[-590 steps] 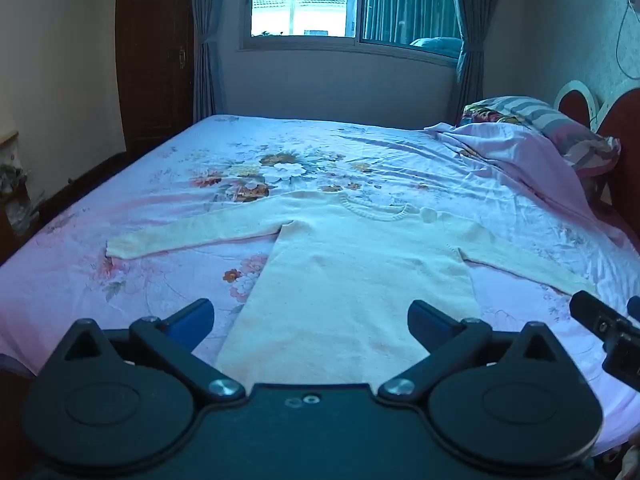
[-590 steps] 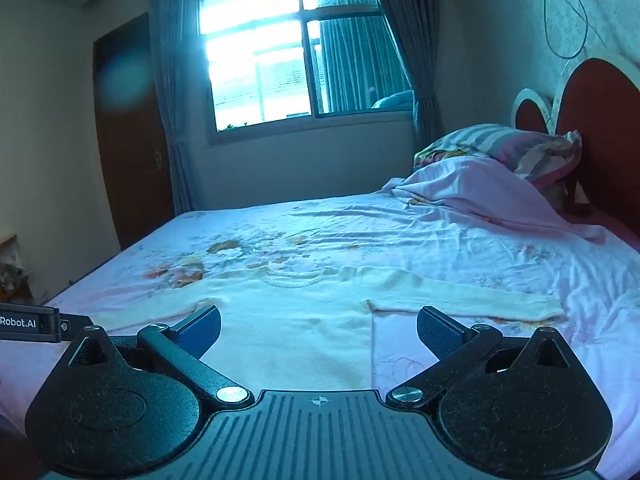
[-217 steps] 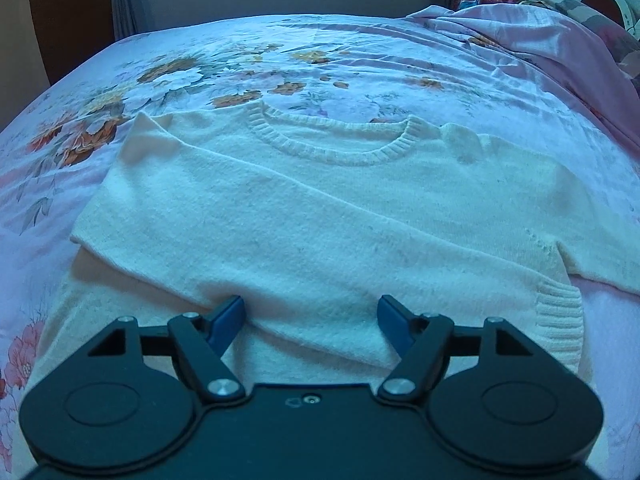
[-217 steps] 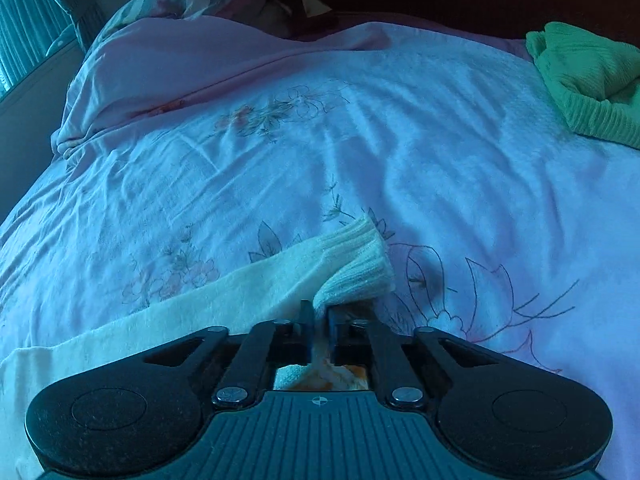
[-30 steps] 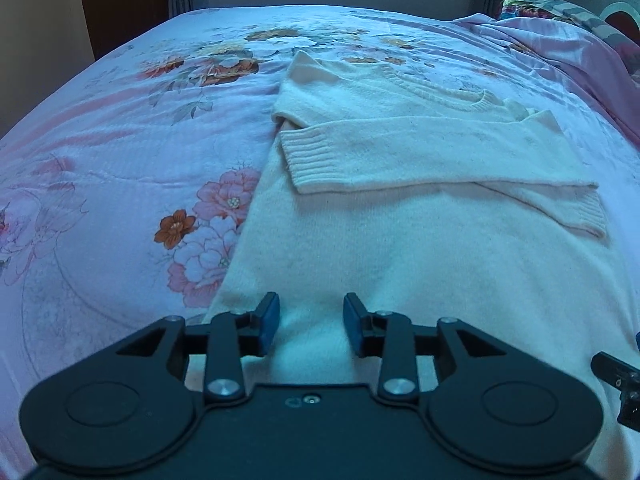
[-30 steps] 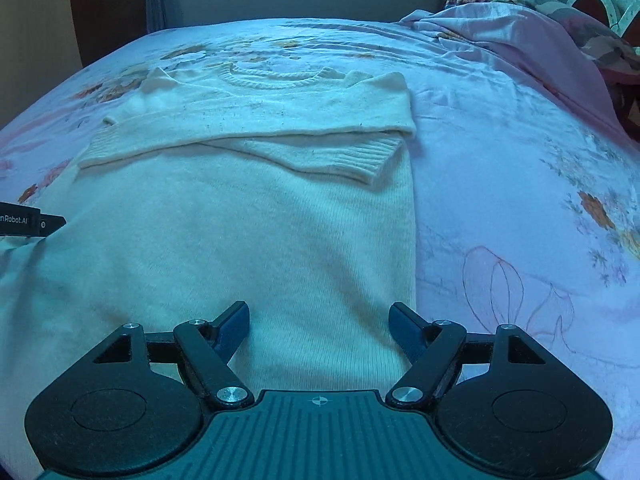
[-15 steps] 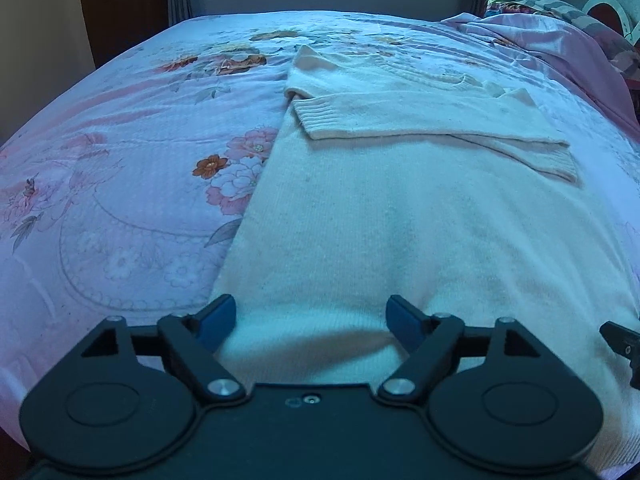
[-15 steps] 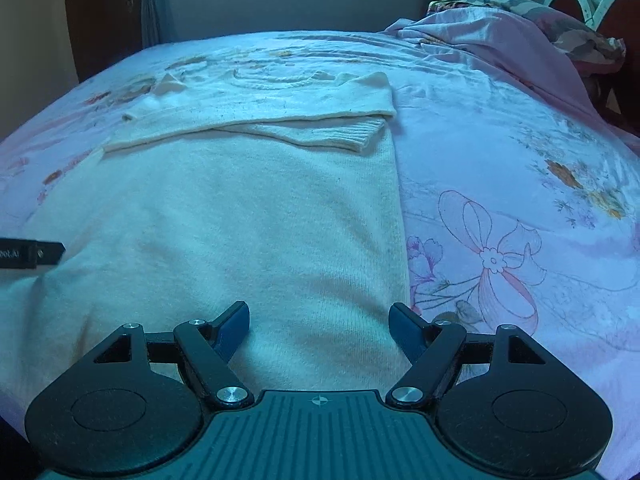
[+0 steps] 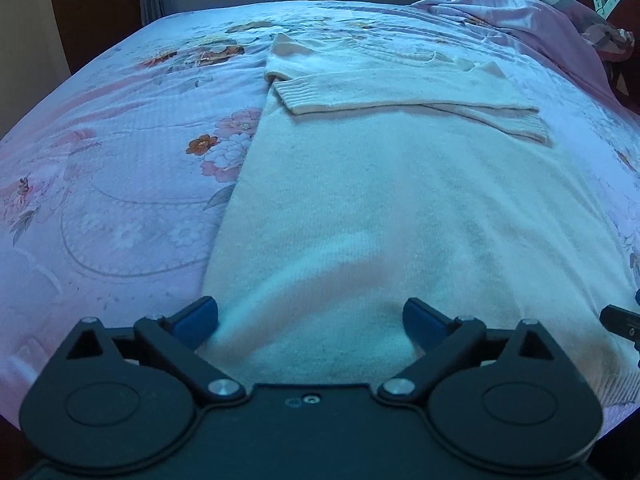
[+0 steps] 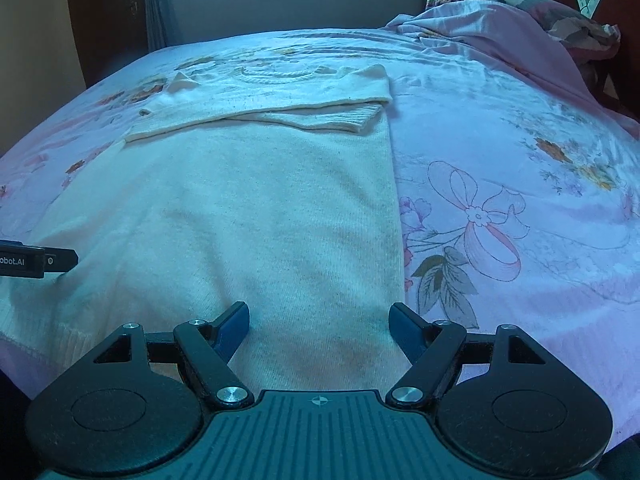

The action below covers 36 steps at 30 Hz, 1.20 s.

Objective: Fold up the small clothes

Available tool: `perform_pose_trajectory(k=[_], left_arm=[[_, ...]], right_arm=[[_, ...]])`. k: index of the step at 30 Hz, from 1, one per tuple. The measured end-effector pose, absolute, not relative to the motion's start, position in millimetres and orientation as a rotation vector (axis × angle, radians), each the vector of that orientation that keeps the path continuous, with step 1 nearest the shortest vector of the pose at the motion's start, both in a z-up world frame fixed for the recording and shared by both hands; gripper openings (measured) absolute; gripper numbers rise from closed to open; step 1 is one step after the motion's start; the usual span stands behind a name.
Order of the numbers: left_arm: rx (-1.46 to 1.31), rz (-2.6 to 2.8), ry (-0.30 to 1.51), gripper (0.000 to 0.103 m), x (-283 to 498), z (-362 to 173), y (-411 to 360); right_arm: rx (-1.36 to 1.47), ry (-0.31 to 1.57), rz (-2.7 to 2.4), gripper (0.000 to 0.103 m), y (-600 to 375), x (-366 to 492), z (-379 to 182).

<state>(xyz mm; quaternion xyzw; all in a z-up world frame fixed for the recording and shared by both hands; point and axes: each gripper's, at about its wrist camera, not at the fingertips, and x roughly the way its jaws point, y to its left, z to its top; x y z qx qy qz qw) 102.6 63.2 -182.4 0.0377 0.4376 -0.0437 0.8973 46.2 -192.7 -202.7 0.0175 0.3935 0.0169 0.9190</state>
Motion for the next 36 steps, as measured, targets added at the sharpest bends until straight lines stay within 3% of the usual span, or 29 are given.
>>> perform_pose_trajectory(k=[3, 4, 5, 6, 15, 21, 24, 25, 27, 29, 34, 36], left_arm=[[0.100, -0.094, 0.890, 0.095, 94.5, -181.0, 63.8], [0.099, -0.101, 0.885, 0.096, 92.1, -180.7, 64.7], [0.096, -0.109, 0.884, 0.097, 90.0, -180.0, 65.9], [0.095, -0.119, 0.880, 0.097, 86.3, -179.4, 68.0], [0.083, -0.040, 0.880, 0.099, 60.3, -177.7, 106.7], [0.010, -0.076, 0.926, 0.084, 59.9, -184.6, 122.1], [-0.020, -0.112, 0.931, 0.071, 58.9, -185.8, 123.6], [-0.028, -0.122, 0.933, 0.065, 58.7, -185.4, 124.1], [-0.038, -0.148, 0.936, 0.051, 58.6, -185.0, 123.5], [-0.050, -0.176, 0.944, 0.028, 57.9, -184.4, 121.1], [-0.084, -0.214, 0.963, 0.009, 56.9, -183.8, 118.2], [-0.101, -0.220, 0.962, 0.007, 55.7, -182.7, 118.6]], right_arm=[[0.033, 0.816, 0.034, 0.076, -192.2, 44.6, -205.5], [0.037, 0.818, 0.034, 0.082, -192.2, 44.9, -206.4], [0.043, 0.825, 0.034, 0.101, -192.3, 45.7, -207.3], [0.050, 0.853, 0.021, 0.103, -192.9, 47.8, -211.1], [0.047, 0.833, 0.025, 0.103, -194.5, 41.1, -218.6], [0.080, 0.868, 0.051, 0.103, -201.9, 37.2, -212.1], [0.105, 0.881, 0.054, 0.103, -208.4, 31.2, -210.4], [0.111, 0.886, 0.053, 0.101, -210.4, 29.3, -209.7], [0.117, 0.889, 0.046, 0.084, -214.7, 24.5, -207.0], [0.126, 0.893, 0.041, 0.070, -220.2, 20.5, -204.4], [0.192, 0.939, 0.048, 0.069, -232.9, 11.9, -203.6], [0.226, 0.964, 0.064, 0.047, -235.4, 9.7, -205.8]])
